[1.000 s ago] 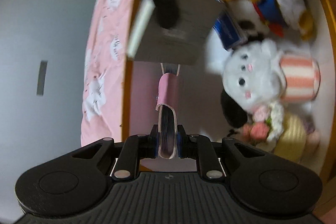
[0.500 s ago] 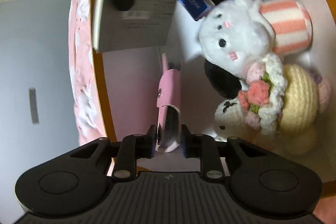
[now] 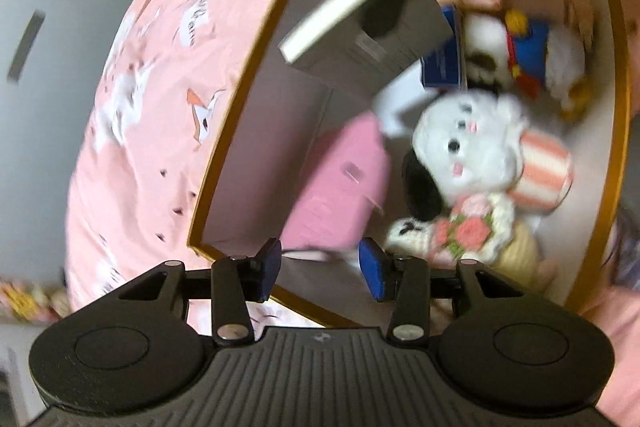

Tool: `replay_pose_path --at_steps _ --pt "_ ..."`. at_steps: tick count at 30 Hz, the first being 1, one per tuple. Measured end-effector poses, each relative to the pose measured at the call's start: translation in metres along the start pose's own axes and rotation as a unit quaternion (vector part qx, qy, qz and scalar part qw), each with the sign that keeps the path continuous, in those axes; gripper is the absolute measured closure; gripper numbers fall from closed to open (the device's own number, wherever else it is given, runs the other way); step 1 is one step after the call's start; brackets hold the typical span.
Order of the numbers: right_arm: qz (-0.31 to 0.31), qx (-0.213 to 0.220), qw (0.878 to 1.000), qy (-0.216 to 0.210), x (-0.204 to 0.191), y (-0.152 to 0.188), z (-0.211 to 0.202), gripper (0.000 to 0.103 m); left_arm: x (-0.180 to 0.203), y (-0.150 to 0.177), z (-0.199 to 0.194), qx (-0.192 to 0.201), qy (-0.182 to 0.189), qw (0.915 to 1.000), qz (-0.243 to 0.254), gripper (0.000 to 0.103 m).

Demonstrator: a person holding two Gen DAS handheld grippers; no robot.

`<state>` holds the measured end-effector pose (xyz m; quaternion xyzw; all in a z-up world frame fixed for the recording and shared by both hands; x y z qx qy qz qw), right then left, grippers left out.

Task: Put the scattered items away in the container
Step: 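Lower the card holder and book into the box and open both tools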

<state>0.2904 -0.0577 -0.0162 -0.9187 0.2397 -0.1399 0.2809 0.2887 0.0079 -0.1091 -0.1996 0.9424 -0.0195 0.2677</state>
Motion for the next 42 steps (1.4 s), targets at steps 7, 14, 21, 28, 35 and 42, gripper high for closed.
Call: replay_pose_path --at_steps 7,14,21,28,35,42 --pt "0.006 0.002 1.000 -0.002 0.000 0.000 0.000 0.085 -0.006 0.000 0.007 -0.019 0.026 0.9980 -0.056 0.052" --pt "0.006 0.003 1.000 -0.004 -0.001 0.000 -0.001 0.085 -0.021 0.004 0.027 -0.056 0.007 0.9923 -0.110 0.082" --pt "-0.003 0.011 1.000 -0.012 -0.003 0.000 0.001 0.085 -0.032 -0.003 0.021 -0.035 0.011 0.9913 -0.126 0.082" --pt "-0.006 0.035 0.999 -0.041 -0.008 -0.015 0.009 0.085 -0.042 -0.001 0.004 -0.005 0.004 0.9911 -0.133 0.082" --pt "-0.148 0.064 0.987 -0.010 -0.044 -0.024 0.028 0.085 -0.048 0.007 -0.003 0.003 0.014 0.9903 -0.138 0.082" --pt "-0.344 0.086 0.933 0.063 -0.080 -0.012 0.050 0.085 -0.046 0.006 -0.006 0.010 0.019 0.9921 -0.124 0.082"
Point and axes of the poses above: each gripper's, at about its wrist camera, not at the fingertips, and z roughly the way its jaws point, x to its right, y to its underside, the point moved 7 cm from there along z, roughly the way its jaws point, and after that the axes turned 4 degrees about -x, right-handed, at the moved point
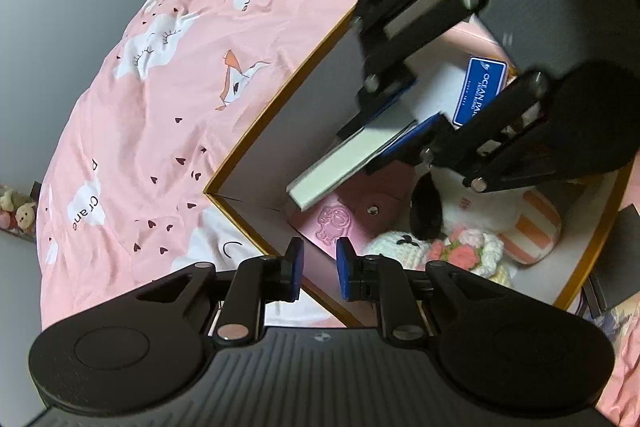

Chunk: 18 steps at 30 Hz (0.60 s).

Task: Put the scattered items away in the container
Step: 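Lower the card holder and book into the box and open both tools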

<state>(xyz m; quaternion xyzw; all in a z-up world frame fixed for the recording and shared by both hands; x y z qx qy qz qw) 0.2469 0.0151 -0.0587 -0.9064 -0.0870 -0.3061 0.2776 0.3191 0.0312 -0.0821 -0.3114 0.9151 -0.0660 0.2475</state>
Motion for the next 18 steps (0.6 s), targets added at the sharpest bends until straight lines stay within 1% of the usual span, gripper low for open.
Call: replay_pose_path --at_steps 2,5,8,10,11,12,13,15,18 --pt "-0.058 0.012 0.998 0.017 -0.010 -0.001 0.004 0.085 -0.001 0.001 -0.001 0.007 0.001 1.0000 0.003 0.082" --pt "-0.122 0.013 0.992 0.038 -0.020 0.002 0.012 0.085 -0.003 0.003 -0.002 0.017 0.007 0.9998 -0.002 0.082" --pt "-0.169 0.009 0.985 0.046 -0.029 0.007 0.021 0.085 -0.001 0.004 -0.003 0.019 0.010 0.9998 -0.006 0.082" --pt "-0.181 0.005 0.982 0.049 -0.033 0.010 0.023 0.085 -0.001 0.005 -0.002 0.017 0.009 0.9998 -0.003 0.082" --pt "-0.180 0.000 0.982 0.049 -0.033 0.011 0.024 0.082 0.000 0.005 -0.001 0.017 0.010 0.9998 -0.002 0.082" --pt "-0.174 -0.005 0.983 0.049 -0.031 0.012 0.024 0.074 0.001 0.005 0.000 0.016 0.011 0.9998 -0.002 0.082" --pt "-0.165 -0.008 0.985 0.048 -0.029 0.013 0.023 0.071 0.001 0.005 0.001 0.015 0.012 0.9998 -0.002 0.082" --pt "-0.133 -0.019 0.990 0.036 -0.023 0.013 0.020 0.058 0.001 0.005 0.002 0.015 0.012 0.9998 -0.004 0.082" --pt "-0.057 -0.038 0.998 -0.006 -0.010 0.015 0.017 0.055 0.000 0.004 0.004 0.015 0.012 0.9998 -0.007 0.082"
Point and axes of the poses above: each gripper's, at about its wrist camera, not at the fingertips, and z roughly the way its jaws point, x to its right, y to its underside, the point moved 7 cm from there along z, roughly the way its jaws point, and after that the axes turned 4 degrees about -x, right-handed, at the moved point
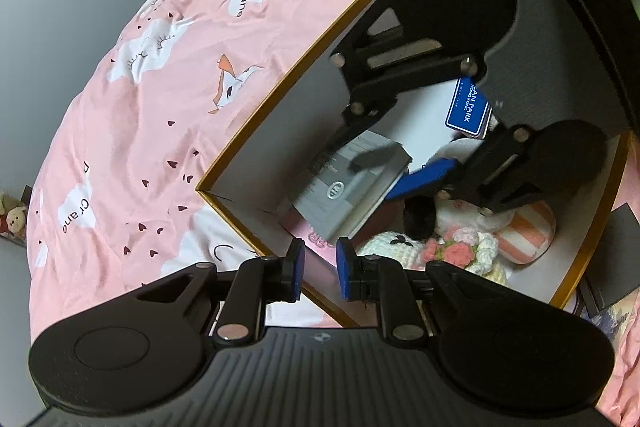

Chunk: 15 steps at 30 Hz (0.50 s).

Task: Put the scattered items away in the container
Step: 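Lower the card holder and book into the box and open both tools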

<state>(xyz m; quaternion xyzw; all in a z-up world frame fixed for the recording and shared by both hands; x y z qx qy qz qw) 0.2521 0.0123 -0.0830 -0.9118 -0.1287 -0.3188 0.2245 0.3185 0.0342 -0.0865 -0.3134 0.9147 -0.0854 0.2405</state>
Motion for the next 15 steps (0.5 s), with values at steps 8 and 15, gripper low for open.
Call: replay_pose_path --at_steps 8,15 --pt "0.245 -0.051 0.961 -0.117 0.048 0.015 0.009 0.051 0.002 0.000 0.000 -0.003 -0.001 1.0000 -0.002 0.082" --pt "0.330 -0.091 0.923 -0.175 0.060 0.036 0.031 0.048 0.003 0.001 0.001 -0.006 0.001 1.0000 -0.002 0.082"
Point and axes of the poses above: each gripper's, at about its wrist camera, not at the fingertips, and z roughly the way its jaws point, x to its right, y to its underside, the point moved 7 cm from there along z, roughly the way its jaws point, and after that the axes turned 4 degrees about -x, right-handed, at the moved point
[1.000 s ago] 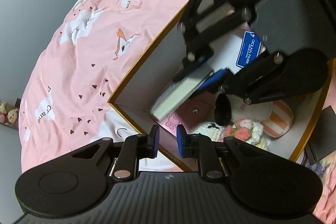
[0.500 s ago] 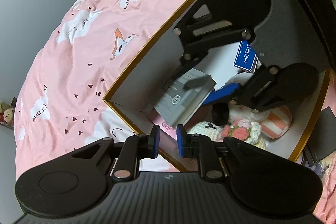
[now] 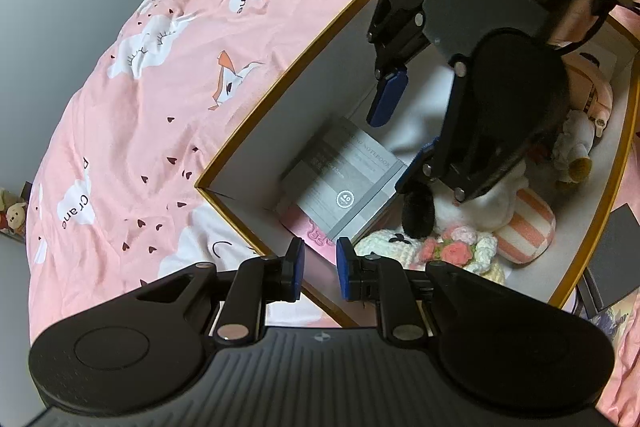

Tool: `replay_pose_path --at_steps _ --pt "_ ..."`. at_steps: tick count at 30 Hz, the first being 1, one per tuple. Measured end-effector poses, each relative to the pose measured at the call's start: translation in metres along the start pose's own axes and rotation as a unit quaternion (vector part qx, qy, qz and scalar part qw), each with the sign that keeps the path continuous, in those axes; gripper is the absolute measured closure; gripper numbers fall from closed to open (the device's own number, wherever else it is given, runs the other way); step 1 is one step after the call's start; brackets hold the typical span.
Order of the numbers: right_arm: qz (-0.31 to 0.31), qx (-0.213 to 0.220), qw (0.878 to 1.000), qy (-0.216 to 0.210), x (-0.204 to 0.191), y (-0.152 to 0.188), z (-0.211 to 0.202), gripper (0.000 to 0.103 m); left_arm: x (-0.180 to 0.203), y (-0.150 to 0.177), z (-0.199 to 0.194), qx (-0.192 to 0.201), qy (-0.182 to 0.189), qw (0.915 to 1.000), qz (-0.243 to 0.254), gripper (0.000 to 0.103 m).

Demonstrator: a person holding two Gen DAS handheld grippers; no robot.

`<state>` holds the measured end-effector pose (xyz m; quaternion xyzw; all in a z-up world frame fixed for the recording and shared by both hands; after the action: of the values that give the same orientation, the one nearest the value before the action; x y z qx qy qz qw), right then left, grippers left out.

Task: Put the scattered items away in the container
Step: 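Lower the card holder and book into the box and open both tools, then withdraw both tools from the box back over the remaining items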

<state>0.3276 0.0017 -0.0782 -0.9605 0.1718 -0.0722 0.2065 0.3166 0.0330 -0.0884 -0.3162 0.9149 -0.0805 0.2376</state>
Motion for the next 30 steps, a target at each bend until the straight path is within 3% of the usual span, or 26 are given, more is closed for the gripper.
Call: replay_pose_path --at_steps 5,11,15,30 --pt "-0.007 0.002 1.000 -0.009 -0.003 0.001 0.005 0.050 0.001 0.000 0.002 -0.003 0.002 1.0000 -0.001 0.082" --pt "-0.039 0.005 0.999 -0.016 -0.027 0.000 0.011 0.066 0.001 0.000 0.004 -0.007 0.004 1.0000 -0.004 0.082" --pt "-0.048 0.007 0.999 0.000 -0.033 0.001 0.008 0.066 0.002 0.001 0.005 -0.010 0.005 0.9999 -0.006 0.082" --pt "-0.007 0.044 0.999 0.020 -0.040 0.030 -0.082 0.066 0.016 -0.005 -0.034 0.002 -0.017 0.9998 -0.011 0.082"
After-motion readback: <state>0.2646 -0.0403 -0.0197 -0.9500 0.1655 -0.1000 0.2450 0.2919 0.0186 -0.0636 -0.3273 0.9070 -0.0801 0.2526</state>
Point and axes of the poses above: each gripper's, at about its wrist camera, not at the fingertips, and z roughly the way its jaws point, x to its right, y to its underside, the point moved 7 cm from there along z, roughly the way its jaws point, and after that the axes turned 4 degrees about -x, right-handed, at the moved point
